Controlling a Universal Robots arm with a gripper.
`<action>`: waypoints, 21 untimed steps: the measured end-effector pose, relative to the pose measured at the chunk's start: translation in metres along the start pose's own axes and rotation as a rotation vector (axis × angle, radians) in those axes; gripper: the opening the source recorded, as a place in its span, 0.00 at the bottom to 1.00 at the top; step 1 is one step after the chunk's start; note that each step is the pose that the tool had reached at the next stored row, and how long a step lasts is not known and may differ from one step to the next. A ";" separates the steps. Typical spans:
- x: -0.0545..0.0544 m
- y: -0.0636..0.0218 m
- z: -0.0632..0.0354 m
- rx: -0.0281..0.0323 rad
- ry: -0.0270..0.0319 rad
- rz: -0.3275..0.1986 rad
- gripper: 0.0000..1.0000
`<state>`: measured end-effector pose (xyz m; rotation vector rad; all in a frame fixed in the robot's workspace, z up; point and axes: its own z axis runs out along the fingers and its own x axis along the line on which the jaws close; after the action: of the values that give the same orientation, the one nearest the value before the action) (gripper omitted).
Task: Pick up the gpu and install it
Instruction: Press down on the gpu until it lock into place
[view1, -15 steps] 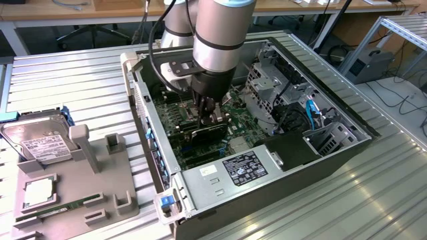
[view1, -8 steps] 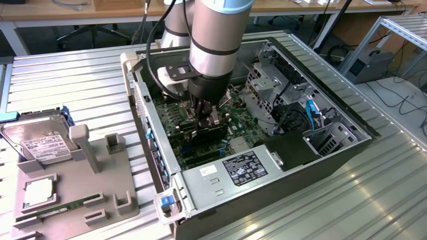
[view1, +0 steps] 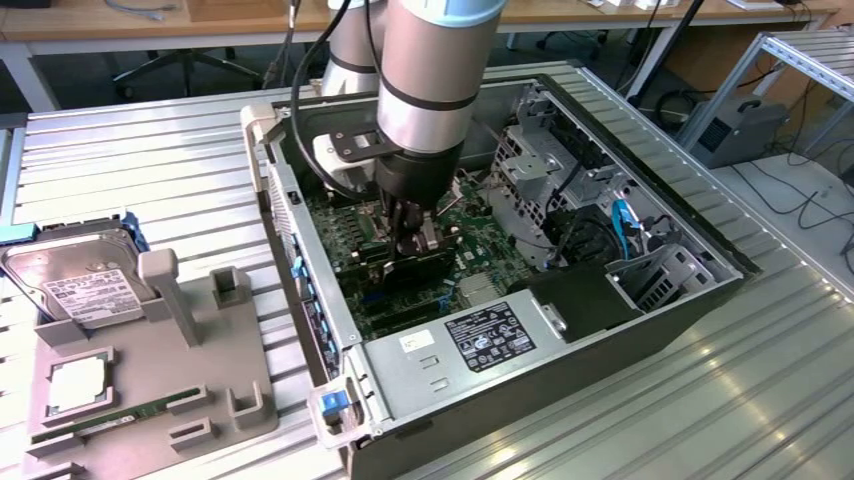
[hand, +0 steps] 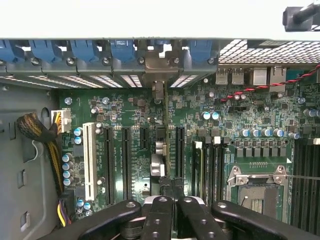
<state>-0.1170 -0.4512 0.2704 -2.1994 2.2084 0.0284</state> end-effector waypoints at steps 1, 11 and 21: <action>0.000 0.0000 0.0000 0.0000 0.0000 0.000 0.11; -0.001 -0.0009 -0.0157 0.0000 0.0004 0.000 0.11; -0.002 -0.0049 -0.0435 0.0000 0.0005 0.000 0.11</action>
<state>-0.1123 -0.4503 0.3140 -2.1998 2.2086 0.0278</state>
